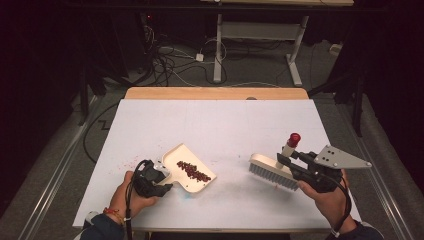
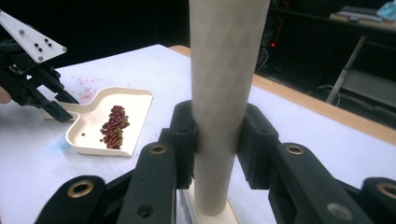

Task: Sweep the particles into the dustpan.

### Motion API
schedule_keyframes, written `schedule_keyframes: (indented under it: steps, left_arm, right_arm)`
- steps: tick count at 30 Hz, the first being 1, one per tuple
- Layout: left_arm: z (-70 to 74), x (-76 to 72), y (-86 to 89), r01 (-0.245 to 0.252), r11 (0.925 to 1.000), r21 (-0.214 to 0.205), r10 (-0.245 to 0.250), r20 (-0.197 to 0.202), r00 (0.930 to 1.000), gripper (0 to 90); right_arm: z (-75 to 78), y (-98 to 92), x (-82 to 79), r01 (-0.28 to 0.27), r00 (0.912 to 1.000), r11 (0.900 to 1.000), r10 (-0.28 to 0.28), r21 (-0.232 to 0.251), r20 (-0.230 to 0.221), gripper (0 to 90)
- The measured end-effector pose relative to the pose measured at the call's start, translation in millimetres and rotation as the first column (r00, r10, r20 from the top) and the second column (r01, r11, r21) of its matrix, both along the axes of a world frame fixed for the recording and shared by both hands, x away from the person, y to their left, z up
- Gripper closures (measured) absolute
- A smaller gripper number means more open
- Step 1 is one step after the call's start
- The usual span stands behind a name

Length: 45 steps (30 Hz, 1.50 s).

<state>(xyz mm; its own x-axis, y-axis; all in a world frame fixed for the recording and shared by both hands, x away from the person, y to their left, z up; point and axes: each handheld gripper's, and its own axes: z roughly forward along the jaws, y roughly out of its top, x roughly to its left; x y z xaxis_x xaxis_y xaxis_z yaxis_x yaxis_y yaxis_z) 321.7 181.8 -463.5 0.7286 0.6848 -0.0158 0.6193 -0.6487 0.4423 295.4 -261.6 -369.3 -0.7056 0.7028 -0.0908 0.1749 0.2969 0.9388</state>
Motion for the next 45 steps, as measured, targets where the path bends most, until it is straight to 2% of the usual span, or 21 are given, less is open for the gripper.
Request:
schedule_keyframes:
  steps: [2,11,19,30,37,45]
  left_arm:
    - [0.1,0.2,0.1,0.000,1.0000,-0.001,0.000,0.002,1.0000,63.8]
    - [1.4,-0.3,0.8,-0.007,1.0000,-0.005,0.007,0.007,0.9999,63.8]
    - [1.6,0.3,2.5,-0.013,0.9999,-0.005,0.013,0.011,0.9999,63.8]
    - [2.8,1.1,16.7,-0.063,0.9978,-0.021,0.064,0.026,0.9976,63.8]
    - [0.2,0.6,23.8,-0.088,0.9959,-0.023,0.089,0.033,0.9955,63.8]
    - [-6.2,-5.4,33.5,-0.143,0.9886,-0.047,0.145,0.054,0.9879,63.7]
  right_arm:
    - [-0.8,-3.9,-0.2,-0.003,0.9998,1.0000,0.003,0.005,-0.018,70.0]
    - [-0.7,-14.1,-6.4,-0.007,0.9996,0.9996,0.006,-0.026,-0.027,70.0]
    - [-0.5,-22.6,-13.3,0.008,0.9993,0.9995,-0.009,-0.030,-0.035,70.0]
    - [-0.1,-33.0,-18.2,0.024,0.9980,0.9981,-0.027,-0.058,-0.057,70.0]
    - [-1.8,-38.2,-18.6,0.048,0.9968,0.9979,-0.051,-0.044,-0.062,70.0]
    - [-1.4,-38.6,-16.6,0.046,0.9964,0.9975,-0.050,-0.053,-0.069,70.0]
